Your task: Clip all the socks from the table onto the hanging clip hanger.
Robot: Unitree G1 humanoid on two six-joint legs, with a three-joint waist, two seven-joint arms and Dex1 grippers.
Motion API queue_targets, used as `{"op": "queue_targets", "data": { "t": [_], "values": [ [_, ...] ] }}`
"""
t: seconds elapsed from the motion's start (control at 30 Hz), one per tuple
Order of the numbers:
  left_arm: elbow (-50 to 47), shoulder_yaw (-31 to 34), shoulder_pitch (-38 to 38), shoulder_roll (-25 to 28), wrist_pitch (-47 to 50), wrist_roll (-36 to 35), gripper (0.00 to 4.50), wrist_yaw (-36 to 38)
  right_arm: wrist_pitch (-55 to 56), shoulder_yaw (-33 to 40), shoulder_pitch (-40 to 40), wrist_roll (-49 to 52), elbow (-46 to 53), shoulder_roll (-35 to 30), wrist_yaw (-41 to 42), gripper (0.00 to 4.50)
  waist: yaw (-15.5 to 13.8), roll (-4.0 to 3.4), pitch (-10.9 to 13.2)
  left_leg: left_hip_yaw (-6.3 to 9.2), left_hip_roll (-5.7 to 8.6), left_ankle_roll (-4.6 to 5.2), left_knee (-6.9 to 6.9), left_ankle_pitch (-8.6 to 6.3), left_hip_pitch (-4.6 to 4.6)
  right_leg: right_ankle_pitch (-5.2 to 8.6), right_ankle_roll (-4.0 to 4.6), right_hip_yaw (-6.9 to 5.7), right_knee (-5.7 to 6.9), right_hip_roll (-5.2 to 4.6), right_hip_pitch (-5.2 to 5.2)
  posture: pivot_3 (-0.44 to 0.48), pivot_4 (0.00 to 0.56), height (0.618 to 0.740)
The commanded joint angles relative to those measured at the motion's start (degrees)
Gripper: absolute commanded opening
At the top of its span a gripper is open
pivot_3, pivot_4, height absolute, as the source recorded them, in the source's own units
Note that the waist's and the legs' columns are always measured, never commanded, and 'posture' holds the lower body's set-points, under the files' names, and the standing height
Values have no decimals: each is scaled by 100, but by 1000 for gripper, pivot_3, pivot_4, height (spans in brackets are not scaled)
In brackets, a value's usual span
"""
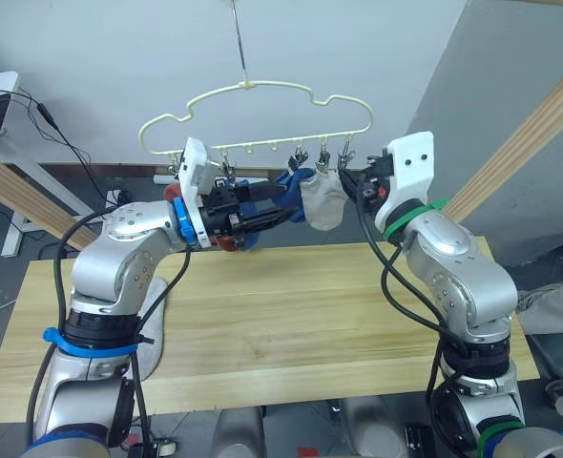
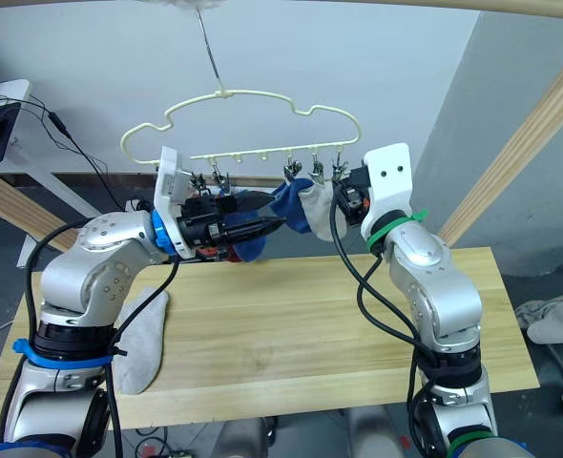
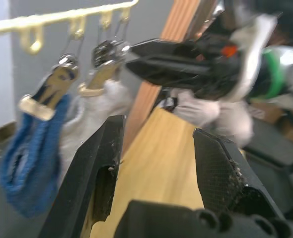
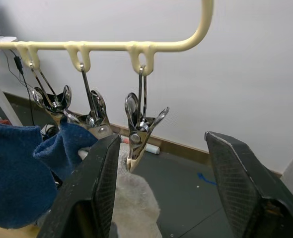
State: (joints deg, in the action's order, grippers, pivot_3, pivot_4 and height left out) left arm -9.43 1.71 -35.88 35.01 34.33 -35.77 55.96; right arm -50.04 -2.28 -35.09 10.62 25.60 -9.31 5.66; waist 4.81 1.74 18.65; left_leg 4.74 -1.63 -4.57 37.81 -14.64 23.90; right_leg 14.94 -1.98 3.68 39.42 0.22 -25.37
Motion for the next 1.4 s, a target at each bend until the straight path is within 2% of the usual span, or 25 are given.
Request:
{"op": "queue_targets", "data": {
  "t": [0.03, 0.2, 0.33, 0.53, 0.73, 1.4],
  "values": [
    [-391, 134, -195, 180, 234, -281, 2466, 131, 243, -31, -140, -74, 2, 68, -24, 2836, 0, 0, 0, 0, 0, 0, 0, 0, 0, 0, 0, 0, 0, 0, 0, -60, 315, 735],
    [-562, 63, -170, 232, 157, -61, 2466, -35, 279, -82, -175, -90, -67, 135, 10, 2836, 0, 0, 0, -2, 0, 0, 1, 0, -1, 0, 0, 3, 1, 0, 0, -58, 315, 735],
    [-986, 158, 105, -122, -96, 222, 2466, -796, 281, -107, -155, -100, -55, 168, -15, 2836, -4, 0, 0, -2, 0, 0, 0, 0, -1, 0, 0, 4, 0, -2, 0, -63, 317, 735],
    [-1598, 84, 589, -256, -563, 648, 2466, -1241, 323, -113, -157, -131, -100, 213, -51, 2836, -5, 0, 0, -3, 1, 0, 0, 0, 0, -1, 1, 6, -1, -6, 0, -61, 317, 735],
    [-1561, 119, 584, -350, -863, 919, 2466, -1520, 365, -95, -182, -138, -172, 266, -60, 2836, -10, 0, 0, -3, 2, -1, 3, 0, -1, -1, 1, 6, -1, -5, 1, -52, 315, 735],
    [-1079, 9, 325, -419, -1218, 1112, 2466, -1487, 981, -148, -508, -230, -958, 702, -14, 2836, -5, 0, 0, -4, 2, 0, 2, 0, -1, -1, 1, 5, 0, -5, 0, -53, 304, 735]
  ]
}}
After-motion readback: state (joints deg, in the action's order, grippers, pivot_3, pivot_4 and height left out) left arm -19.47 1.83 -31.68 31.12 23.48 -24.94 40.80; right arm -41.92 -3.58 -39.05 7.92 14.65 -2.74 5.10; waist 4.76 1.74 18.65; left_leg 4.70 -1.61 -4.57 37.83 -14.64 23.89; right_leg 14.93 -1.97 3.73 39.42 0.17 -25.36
